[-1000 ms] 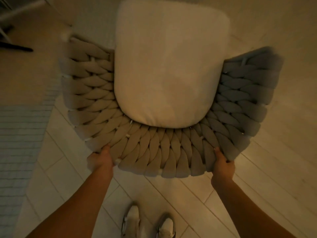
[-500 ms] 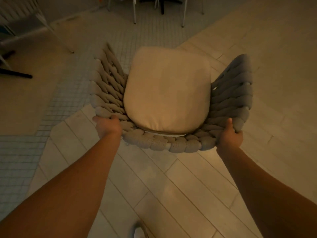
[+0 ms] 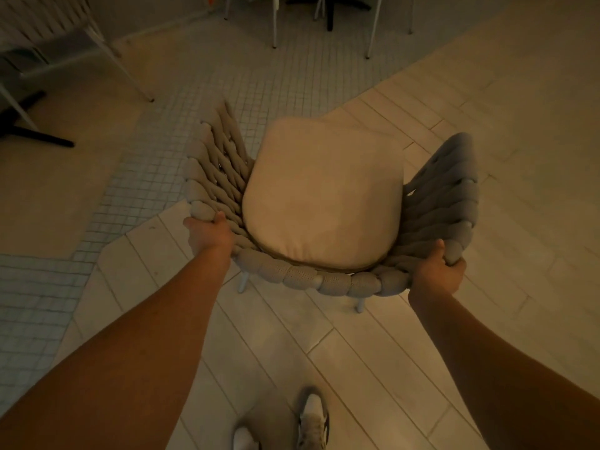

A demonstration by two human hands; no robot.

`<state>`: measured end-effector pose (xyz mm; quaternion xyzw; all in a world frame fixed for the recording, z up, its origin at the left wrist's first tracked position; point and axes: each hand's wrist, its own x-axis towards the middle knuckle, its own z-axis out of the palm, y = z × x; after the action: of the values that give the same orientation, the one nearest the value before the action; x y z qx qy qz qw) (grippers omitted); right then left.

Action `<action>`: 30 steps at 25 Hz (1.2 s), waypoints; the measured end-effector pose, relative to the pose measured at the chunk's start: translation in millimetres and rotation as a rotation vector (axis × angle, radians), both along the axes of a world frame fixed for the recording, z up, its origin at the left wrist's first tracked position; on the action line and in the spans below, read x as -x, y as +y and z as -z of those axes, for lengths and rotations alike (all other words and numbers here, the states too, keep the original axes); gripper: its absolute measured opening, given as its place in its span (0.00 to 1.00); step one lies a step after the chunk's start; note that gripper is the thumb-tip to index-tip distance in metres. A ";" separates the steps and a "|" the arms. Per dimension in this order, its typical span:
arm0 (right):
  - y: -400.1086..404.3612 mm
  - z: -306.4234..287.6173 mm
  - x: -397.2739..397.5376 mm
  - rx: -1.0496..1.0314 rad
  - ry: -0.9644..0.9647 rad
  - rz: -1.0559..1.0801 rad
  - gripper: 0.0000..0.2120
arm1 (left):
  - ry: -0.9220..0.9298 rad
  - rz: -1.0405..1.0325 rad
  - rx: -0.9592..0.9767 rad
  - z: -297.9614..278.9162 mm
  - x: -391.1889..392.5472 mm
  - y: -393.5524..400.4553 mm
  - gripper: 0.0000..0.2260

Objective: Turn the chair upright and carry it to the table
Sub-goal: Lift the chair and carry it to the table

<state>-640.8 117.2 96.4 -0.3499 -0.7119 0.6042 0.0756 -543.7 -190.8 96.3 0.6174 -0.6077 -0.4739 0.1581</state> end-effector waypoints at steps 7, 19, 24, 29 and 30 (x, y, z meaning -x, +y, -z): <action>-5.4 2.6 14.7 0.020 0.003 0.035 0.22 | 0.087 -0.114 -0.078 4.6 16.8 -4.8 0.25; -9.2 -3.3 23.7 -0.014 -0.022 -0.028 0.21 | 0.055 -0.236 -0.001 8.7 -7.4 0.7 0.20; -29.7 -6.1 29.1 -0.011 -0.016 -0.164 0.21 | 0.106 -0.361 -0.019 6.7 -39.5 1.2 0.18; -77.6 -6.9 22.0 0.013 -0.025 -0.304 0.21 | 0.067 -0.496 0.007 3.8 -88.0 -16.2 0.18; -89.0 -7.4 18.9 0.015 -0.030 -0.341 0.22 | 0.063 -0.528 0.006 3.0 -99.1 -20.9 0.18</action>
<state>-659.7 28.2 103.9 -0.2337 -0.7576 0.6081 -0.0413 -444.6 -211.7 93.4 0.7391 -0.4217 -0.4334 0.2968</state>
